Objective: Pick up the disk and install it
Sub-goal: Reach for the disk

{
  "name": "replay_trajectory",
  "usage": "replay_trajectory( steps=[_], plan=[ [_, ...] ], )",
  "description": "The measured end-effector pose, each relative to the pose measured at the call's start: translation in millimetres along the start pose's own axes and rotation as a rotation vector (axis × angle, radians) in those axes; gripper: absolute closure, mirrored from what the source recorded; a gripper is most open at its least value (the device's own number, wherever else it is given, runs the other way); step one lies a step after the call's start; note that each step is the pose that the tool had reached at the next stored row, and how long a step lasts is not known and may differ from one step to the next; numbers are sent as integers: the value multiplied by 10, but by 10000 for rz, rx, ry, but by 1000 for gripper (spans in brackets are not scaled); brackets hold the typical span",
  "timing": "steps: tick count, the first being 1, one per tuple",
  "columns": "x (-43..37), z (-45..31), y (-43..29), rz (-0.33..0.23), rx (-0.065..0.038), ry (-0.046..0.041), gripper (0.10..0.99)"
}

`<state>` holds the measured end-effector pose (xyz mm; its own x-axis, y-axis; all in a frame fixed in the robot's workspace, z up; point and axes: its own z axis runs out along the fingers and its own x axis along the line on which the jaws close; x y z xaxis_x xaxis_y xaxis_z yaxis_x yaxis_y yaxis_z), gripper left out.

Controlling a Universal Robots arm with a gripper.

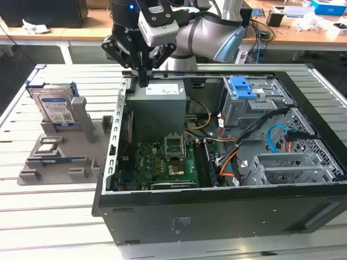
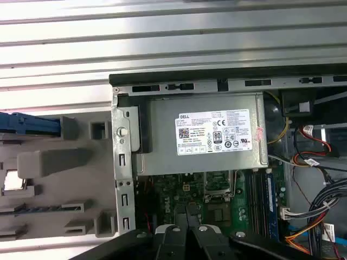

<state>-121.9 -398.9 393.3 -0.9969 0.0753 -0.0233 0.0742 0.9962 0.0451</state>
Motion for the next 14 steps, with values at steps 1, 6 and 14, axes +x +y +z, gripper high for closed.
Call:
replay_trajectory(
  steps=[1, 6, 14],
  plan=[
    [3, 0, 0, 0, 0, -1, 980],
    [195, -5, -15, 0, 0, 0, 980],
    [524, -14, -39, 0, -1, -4, 980]
  ],
)
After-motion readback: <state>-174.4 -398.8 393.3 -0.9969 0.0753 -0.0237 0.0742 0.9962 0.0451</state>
